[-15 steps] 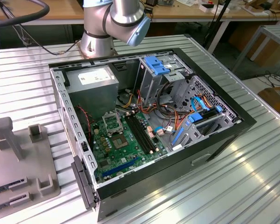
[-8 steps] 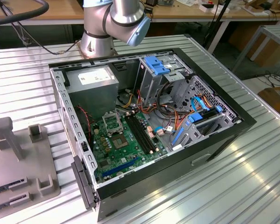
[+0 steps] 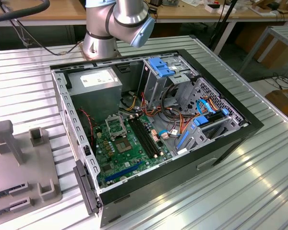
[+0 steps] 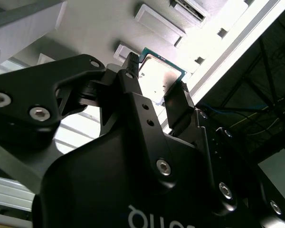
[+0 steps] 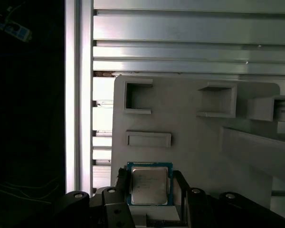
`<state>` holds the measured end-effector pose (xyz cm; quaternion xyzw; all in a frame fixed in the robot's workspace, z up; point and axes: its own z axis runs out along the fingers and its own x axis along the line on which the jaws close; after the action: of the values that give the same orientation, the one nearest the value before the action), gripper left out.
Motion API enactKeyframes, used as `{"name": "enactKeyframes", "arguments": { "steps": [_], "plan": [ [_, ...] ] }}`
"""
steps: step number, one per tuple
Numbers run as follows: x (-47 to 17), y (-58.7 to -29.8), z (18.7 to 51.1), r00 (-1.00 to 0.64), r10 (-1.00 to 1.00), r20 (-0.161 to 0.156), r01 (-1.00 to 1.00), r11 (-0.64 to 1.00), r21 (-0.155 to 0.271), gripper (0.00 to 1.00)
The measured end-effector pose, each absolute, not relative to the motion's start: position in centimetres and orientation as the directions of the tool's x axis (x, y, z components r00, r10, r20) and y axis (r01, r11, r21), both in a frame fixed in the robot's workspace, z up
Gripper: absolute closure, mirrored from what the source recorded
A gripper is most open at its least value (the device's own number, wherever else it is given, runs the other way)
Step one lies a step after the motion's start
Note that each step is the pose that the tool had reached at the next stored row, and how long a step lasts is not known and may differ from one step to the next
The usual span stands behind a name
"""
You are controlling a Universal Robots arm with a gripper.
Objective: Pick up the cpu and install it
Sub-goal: 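Pick up the cpu and move it towards the insertion slot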
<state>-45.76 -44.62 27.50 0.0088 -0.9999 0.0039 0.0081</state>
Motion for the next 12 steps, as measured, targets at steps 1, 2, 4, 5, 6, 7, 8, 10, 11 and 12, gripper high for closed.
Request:
{"name": "enactKeyframes", "arguments": {
  "steps": [1, 2, 4, 5, 6, 7, 8, 10, 11, 12],
  "plan": [
    [-45.76, -44.62, 27.58, -1.000, -0.018, 0.016, -0.018, 1.000, -0.008, 0.53],
    [-45.76, -44.62, 27.68, -1.000, -0.018, 0.016, -0.018, 1.000, -0.008, 0.53],
    [-45.76, -44.62, 27.93, -1.000, -0.018, 0.016, -0.018, 1.000, -0.008, 0.53],
    [-45.76, -44.62, 27.99, -1.000, -0.018, 0.016, -0.018, 1.000, -0.008, 0.53],
    [-45.76, -44.62, 28.11, -1.000, -0.018, 0.016, -0.018, 1.000, -0.008, 0.53],
    [-45.76, -44.62, 28.17, -1.000, -0.017, 0.016, -0.018, 1.000, -0.008, 0.53],
    [-45.76, -44.62, 28.21, -1.000, -0.018, 0.016, -0.018, 1.000, -0.008, 0.53],
    [-45.75, -44.62, 28.37, -1.000, -0.018, 0.016, -0.018, 1.000, -0.008, 0.53],
    [-45.76, -44.62, 28.46, -1.000, -0.018, 0.016, -0.018, 1.000, -0.008, 0.53],
    [-45.76, -44.62, 28.53, -1.000, -0.018, 0.016, -0.018, 1.000, -0.008, 0.53]
  ]
}}
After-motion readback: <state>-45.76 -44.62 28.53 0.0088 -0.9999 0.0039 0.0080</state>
